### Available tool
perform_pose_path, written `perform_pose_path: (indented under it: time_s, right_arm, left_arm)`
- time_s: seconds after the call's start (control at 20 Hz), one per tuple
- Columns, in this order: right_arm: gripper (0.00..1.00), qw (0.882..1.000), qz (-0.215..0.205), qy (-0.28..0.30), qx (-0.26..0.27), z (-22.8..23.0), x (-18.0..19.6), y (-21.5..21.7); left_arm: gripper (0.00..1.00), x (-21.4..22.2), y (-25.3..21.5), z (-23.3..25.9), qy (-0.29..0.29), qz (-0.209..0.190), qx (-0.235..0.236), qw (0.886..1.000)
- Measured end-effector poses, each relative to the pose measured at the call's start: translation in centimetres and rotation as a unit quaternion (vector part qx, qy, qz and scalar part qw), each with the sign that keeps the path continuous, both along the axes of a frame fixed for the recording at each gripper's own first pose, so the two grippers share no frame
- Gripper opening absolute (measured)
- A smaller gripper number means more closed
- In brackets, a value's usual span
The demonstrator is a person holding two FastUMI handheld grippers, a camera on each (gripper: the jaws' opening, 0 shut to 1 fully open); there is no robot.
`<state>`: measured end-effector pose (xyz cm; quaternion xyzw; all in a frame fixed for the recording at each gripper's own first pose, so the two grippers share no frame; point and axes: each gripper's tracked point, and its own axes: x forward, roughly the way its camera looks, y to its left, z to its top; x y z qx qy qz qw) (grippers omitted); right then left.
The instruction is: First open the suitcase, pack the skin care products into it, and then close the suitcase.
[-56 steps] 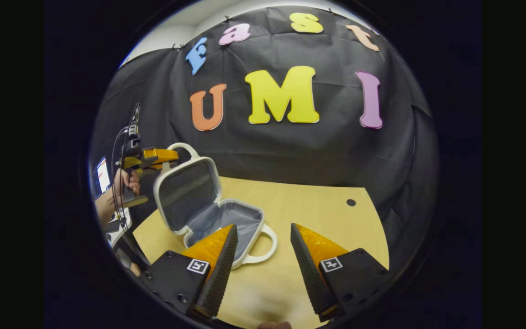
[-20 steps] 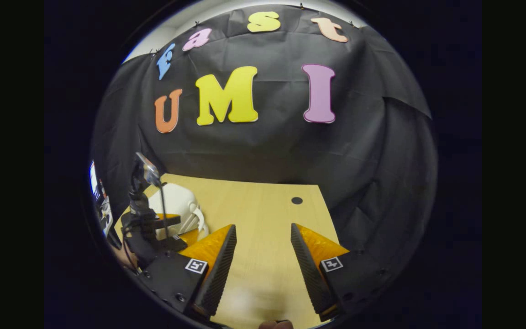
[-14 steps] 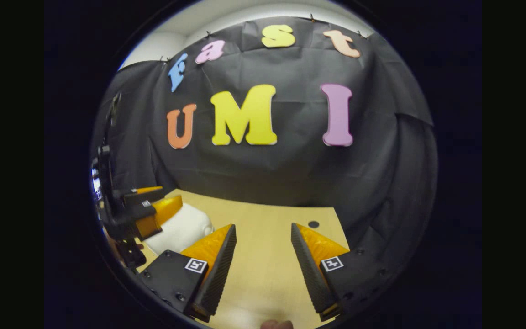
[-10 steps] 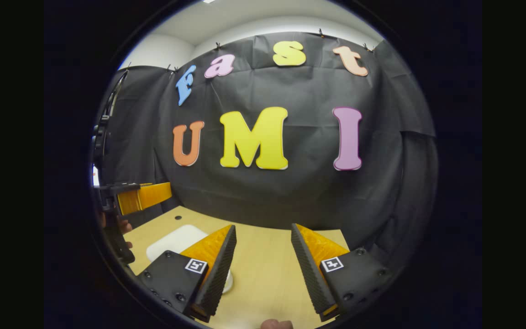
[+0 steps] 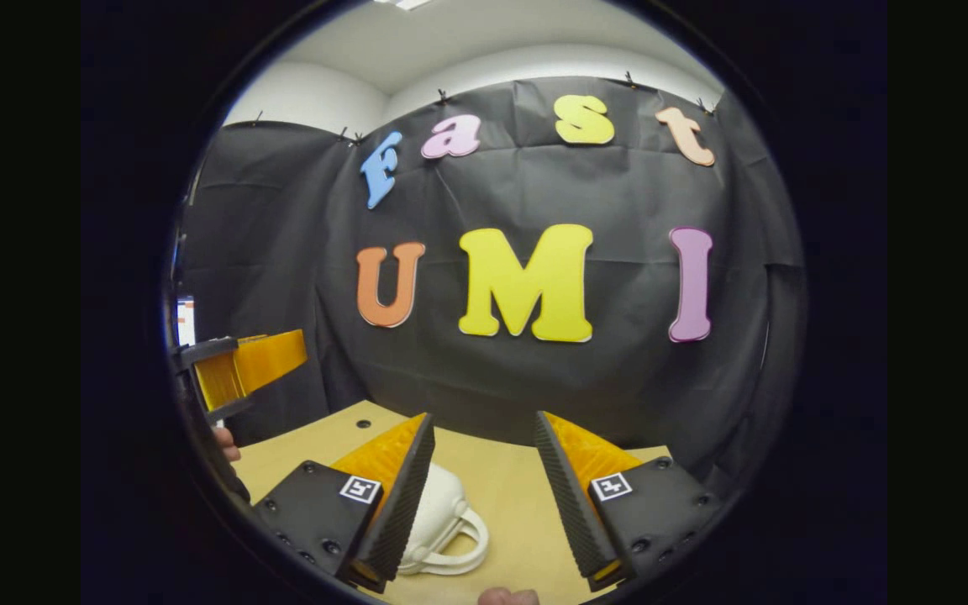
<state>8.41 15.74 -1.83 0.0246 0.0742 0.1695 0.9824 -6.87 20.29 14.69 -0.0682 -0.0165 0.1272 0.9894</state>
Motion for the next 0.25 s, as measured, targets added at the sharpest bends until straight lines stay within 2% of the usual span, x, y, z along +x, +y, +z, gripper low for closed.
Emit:
perform_pose_path:
  time_s: [0.1, 0.25]
  right_arm:
    - [0.72, 1.0, 0.0, -0.001, -0.001, 0.0, -0.1, 1.1]
    - [0.73, 1.0, -0.023, -0.009, 0.009, 0.7, 0.1, 1.4]
  left_arm:
    - [0.97, -0.6, 1.3, 0.7, 0.0, 0.007, 0.013, 1.0]
    - [0.97, -1.1, 2.7, 0.6, 0.004, 0.016, 0.017, 1.0]
